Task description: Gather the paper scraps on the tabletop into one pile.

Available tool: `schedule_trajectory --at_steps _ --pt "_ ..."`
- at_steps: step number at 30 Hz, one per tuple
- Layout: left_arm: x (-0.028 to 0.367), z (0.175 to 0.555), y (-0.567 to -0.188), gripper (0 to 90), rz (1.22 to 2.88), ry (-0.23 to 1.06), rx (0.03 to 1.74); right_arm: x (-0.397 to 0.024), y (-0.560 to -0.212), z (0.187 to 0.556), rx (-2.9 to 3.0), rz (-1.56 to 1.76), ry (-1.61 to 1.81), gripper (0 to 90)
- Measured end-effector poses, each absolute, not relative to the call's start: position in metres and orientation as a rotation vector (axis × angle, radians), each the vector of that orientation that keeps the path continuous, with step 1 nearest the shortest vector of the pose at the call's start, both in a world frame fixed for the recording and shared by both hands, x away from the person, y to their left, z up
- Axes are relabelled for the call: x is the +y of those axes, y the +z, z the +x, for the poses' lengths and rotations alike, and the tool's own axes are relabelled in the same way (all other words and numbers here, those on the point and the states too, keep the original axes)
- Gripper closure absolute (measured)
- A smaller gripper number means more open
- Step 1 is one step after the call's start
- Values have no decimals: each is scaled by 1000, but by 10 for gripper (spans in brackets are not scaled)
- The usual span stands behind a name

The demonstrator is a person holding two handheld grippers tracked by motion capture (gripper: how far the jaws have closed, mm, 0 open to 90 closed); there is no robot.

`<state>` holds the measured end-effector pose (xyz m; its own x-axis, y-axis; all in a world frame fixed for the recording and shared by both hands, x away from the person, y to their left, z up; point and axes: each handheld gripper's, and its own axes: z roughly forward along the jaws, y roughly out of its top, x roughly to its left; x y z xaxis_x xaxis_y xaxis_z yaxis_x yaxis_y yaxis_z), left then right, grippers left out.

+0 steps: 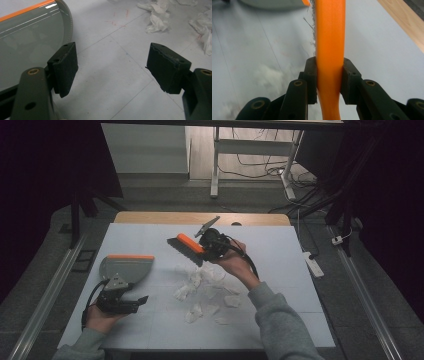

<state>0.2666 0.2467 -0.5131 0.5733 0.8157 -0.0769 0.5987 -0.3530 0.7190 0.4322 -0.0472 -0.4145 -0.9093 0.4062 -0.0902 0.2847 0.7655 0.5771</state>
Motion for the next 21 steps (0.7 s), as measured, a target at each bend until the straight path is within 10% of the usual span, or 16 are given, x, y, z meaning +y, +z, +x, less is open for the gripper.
schedule_trajectory --at_steps 12,21 --pt "248 267 -514 258 2083 378 1127 12 -470 461 2796 894 1051 703" --pt "247 267 -514 258 2089 380 1120 -30 -474 463 2749 1017 897 703"
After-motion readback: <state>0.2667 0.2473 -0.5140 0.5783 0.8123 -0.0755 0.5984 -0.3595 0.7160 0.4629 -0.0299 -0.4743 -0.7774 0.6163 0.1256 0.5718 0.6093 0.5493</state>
